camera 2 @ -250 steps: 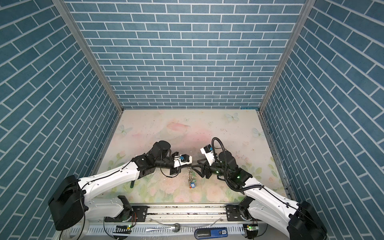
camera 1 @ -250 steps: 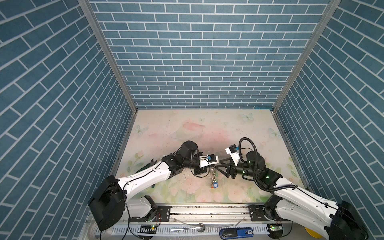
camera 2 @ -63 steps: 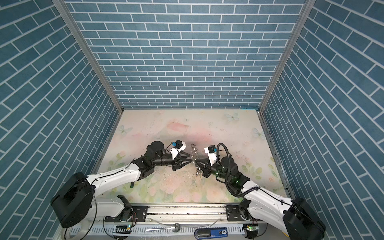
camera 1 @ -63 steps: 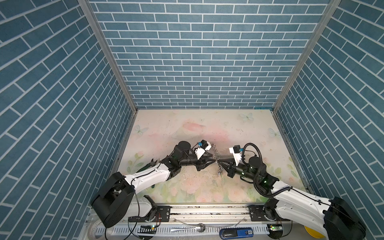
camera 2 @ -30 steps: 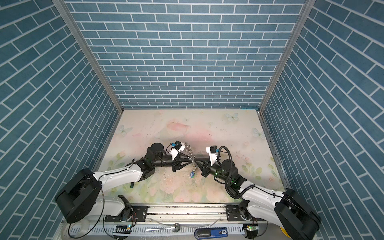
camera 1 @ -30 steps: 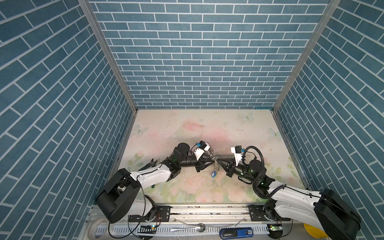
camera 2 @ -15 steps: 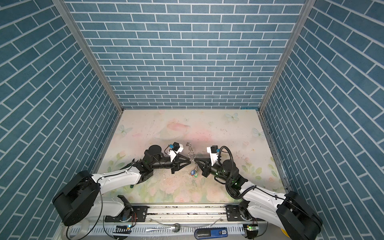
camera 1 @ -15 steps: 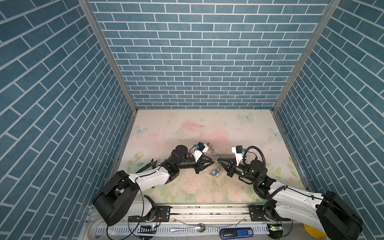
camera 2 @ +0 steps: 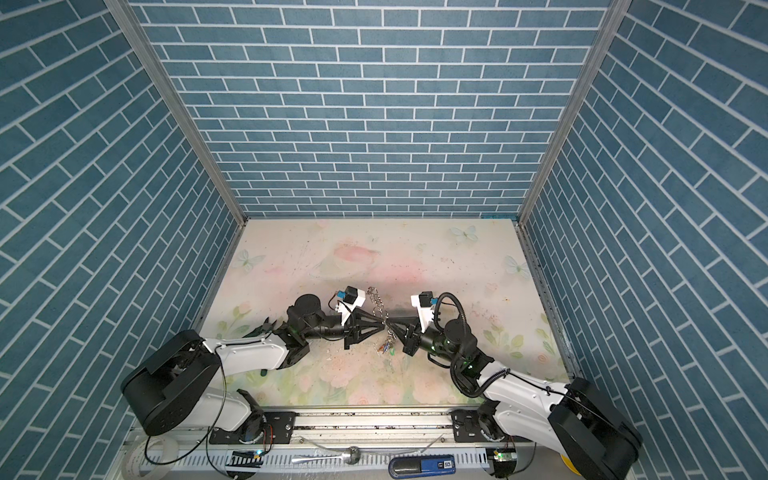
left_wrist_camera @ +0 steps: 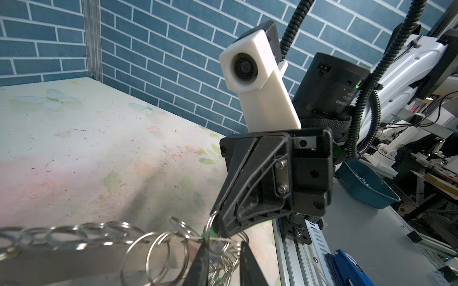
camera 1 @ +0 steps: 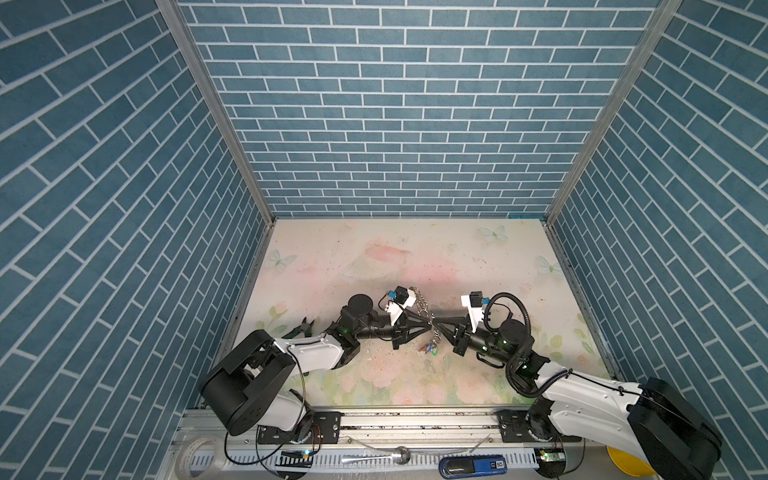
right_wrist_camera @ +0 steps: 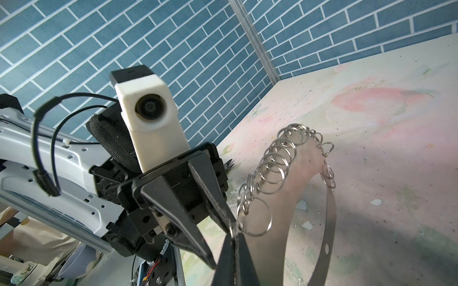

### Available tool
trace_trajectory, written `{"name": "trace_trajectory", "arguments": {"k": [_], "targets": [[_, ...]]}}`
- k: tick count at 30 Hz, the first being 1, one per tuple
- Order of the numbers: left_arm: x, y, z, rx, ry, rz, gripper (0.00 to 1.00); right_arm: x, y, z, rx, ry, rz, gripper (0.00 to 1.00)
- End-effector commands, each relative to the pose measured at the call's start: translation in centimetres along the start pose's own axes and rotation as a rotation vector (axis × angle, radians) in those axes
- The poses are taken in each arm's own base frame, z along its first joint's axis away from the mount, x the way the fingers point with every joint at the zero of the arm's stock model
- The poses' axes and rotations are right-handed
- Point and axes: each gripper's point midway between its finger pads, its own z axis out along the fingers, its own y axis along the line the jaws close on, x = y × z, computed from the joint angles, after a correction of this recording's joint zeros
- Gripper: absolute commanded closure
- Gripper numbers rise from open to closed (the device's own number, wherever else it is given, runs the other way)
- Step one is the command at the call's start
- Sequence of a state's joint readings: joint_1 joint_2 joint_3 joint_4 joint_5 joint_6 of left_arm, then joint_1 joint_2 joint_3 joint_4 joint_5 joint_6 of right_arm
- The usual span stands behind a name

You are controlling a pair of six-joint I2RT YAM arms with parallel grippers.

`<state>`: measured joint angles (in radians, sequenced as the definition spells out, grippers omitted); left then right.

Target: Put the keys on the keyring

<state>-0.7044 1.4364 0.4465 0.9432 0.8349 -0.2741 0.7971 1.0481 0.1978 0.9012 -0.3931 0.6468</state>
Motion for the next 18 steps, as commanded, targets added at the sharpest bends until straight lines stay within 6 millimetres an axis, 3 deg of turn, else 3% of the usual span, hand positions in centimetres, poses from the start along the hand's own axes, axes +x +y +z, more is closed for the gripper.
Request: {"name": "trace_trajectory", "arguments": {"k": [1, 9, 18], "targets": [[-1.1, -0.5, 0.2, 0.034, -0.027, 0.025, 0.77, -1.3, 1.9, 0.0, -0.082, -0.05, -0.049, 1.0], [-1.5, -1.0, 0.5, 0.068, -0.034, 0.019, 0.83, -1.1, 2.5, 0.3, -0.11, -0.038, -0.057, 1.0], [-2.0, -0.9, 0.5, 0.057, -0.053, 0.013, 0.83, 0.1, 1.5, 0.8, -0.073, -0.001, -0.061, 1.0]]}}
